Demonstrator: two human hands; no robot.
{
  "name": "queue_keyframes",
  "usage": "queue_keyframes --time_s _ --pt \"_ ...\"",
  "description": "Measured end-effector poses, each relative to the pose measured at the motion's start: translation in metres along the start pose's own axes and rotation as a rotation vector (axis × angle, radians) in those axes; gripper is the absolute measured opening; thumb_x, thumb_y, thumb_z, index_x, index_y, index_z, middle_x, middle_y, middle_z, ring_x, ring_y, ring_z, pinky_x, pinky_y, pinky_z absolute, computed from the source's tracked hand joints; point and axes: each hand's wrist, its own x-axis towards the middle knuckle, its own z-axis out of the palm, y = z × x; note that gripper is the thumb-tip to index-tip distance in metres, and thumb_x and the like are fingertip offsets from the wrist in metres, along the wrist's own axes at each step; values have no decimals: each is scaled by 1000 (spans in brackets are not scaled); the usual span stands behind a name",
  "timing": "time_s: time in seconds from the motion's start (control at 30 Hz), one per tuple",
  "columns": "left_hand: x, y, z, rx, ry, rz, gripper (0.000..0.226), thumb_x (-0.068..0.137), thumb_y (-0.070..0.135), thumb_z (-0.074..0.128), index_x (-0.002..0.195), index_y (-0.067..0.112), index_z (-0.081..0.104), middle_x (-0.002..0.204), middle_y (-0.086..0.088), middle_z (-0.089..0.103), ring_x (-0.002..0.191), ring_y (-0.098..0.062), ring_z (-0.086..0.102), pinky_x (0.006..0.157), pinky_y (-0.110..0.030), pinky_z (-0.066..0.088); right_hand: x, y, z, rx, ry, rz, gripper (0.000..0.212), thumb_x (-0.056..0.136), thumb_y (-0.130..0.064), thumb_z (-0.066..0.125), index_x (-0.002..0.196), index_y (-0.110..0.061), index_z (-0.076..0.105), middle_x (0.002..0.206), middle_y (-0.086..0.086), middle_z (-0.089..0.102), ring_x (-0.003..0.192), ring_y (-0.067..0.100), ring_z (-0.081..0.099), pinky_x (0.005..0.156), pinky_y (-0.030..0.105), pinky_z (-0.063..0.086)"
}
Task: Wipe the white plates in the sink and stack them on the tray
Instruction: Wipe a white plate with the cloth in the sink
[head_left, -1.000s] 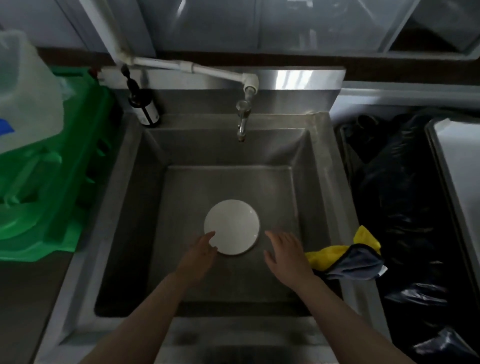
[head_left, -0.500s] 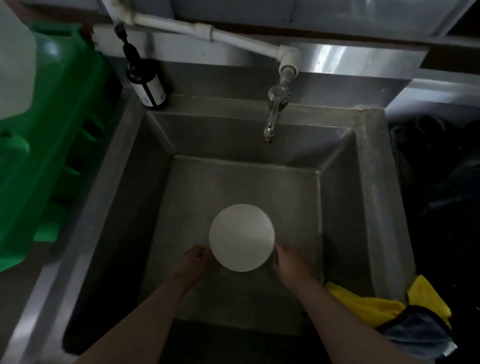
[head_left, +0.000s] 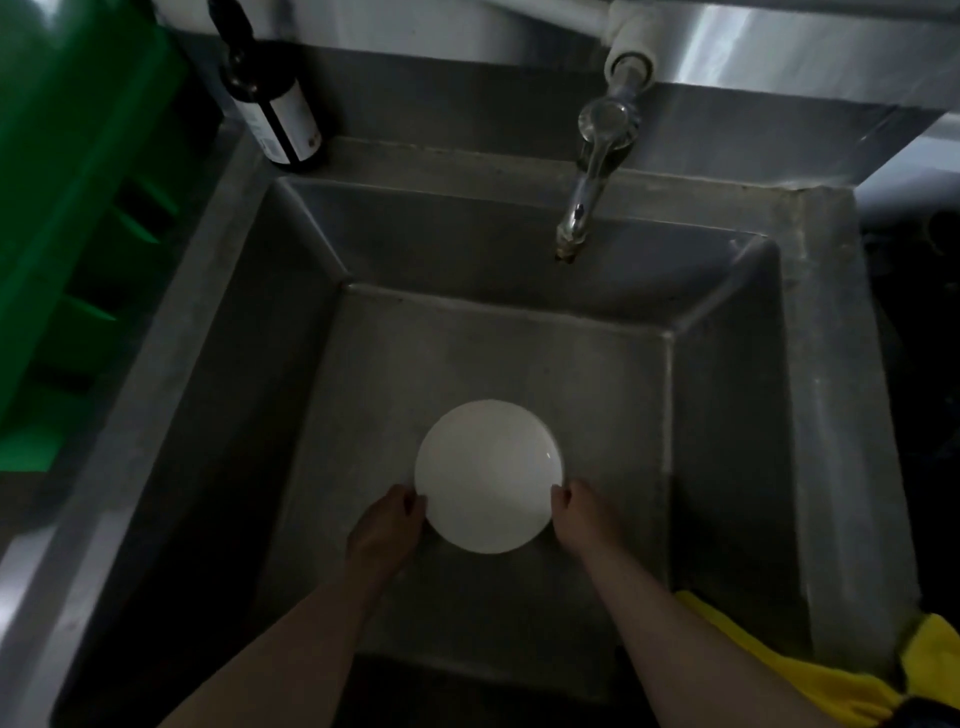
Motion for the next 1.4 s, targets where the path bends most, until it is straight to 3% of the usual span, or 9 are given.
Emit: queue_keyframes --time_s 0.17,0.33,0.47,0.67,0.8,0.97,1.07,1.17,1.4 --pt "11 -3 3 5 1 -13 32 102 46 47 87 18 55 100 -12 67 94 -28 62 78 -34 45 7 1 2 4 -11 -7 38 103 -41 41 109 -10 63 110 15 66 95 29 62 77 31 46" --pt "12 -6 7 -26 9 -22 35 101 51 47 84 22 59 91 -4 64 90 -26 62 75 -33 46 11 7 8 140 0 -3 28 100 -36 50 95 -12 64 98 12 66 90 27 62 78 35 49" --pt "12 -8 11 -69 28 13 37 102 44 49 70 26 48 80 -3 55 81 -25 56 70 -33 39 8 11 10 176 3 -17 26 100 -35 51 82 -17 57 85 6 61 75 19 54 64 29 37" --pt "13 -12 12 -120 31 39 38 102 38 52 67 22 50 75 -3 57 77 -24 56 72 -36 42 7 17 12 235 -25 -22 28 99 -33 53 77 -17 55 83 6 59 80 23 56 66 30 36" --pt "8 -16 13 -144 -1 30 38 102 38 51 75 13 58 79 -6 62 74 -20 56 71 -34 42 -2 22 14 240 -44 -32 29 99 -32 54 75 -16 54 80 6 57 79 23 55 66 30 36" --pt "-8 -21 14 -178 -56 2 29 103 39 50 80 22 58 97 -7 67 84 -18 57 72 -29 40 -22 29 20 309 -71 -1 26 100 -30 52 77 -20 55 79 3 58 73 16 54 59 28 38" --pt "-18 -22 13 -151 -81 -17 29 103 38 51 105 14 66 118 -10 67 98 -20 58 80 -26 41 -35 32 23 343 -95 22 23 101 -31 51 82 -19 56 82 4 59 74 15 55 60 27 39" --pt "-30 -22 11 -142 -101 -48 40 103 38 52 127 7 63 133 -12 62 117 -25 58 91 -26 41 -48 36 23 305 -118 32 23 102 -32 48 87 -17 57 83 4 58 74 16 54 58 27 37" --pt "-49 -27 -2 -133 -146 -70 37 100 37 57 112 4 70 119 -16 69 105 -25 62 82 -24 41 -69 46 21 232 -190 56 30 101 -34 50 76 -18 56 84 7 60 82 22 57 63 28 38"
